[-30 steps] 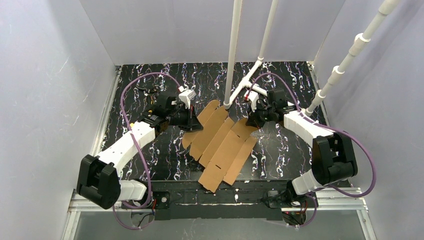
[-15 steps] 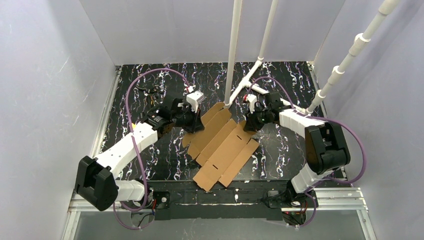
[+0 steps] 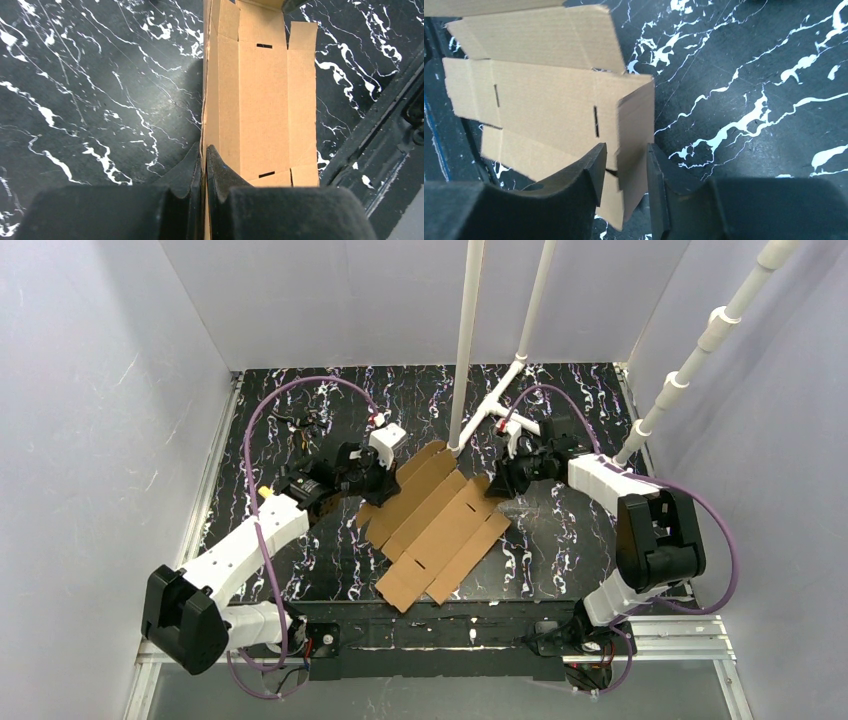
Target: Fold the paper box
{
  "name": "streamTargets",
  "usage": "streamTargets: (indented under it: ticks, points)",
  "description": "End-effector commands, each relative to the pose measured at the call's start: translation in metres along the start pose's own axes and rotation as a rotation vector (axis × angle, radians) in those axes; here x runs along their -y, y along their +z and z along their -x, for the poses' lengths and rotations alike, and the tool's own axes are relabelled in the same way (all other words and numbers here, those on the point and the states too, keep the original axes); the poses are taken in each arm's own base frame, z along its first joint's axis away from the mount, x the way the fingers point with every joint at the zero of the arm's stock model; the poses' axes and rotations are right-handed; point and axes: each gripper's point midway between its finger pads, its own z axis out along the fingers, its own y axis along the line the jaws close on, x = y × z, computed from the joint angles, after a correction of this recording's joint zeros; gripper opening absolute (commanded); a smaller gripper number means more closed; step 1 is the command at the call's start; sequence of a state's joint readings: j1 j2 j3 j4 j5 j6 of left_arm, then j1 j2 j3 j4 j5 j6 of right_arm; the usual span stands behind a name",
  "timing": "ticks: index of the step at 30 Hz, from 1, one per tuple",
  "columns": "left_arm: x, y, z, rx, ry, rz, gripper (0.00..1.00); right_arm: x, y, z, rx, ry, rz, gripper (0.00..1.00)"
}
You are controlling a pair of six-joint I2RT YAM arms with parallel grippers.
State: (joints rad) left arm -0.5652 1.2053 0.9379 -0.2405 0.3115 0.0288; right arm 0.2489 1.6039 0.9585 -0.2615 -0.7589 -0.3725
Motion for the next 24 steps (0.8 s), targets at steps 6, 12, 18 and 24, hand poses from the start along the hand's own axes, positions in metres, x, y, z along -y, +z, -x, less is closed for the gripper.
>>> streamTargets:
  ticks: [6,12,18,24]
  points:
    - [0.007,-0.014,0.047,0.021,0.054,-0.022,0.0,-0.019,-0.018,0.029,0.092,-0.052,0.09,0.59]
    - [0.013,-0.017,0.045,-0.013,-0.004,-0.042,0.0,-0.022,-0.024,0.033,0.099,-0.072,0.099,0.73]
    - [0.005,-0.027,0.045,-0.052,0.017,0.011,0.0,-0.017,-0.028,0.033,0.103,-0.066,0.079,0.9]
    - [0.005,-0.039,0.055,-0.049,0.057,0.022,0.0,-0.019,-0.03,0.035,0.112,-0.072,0.087,0.96]
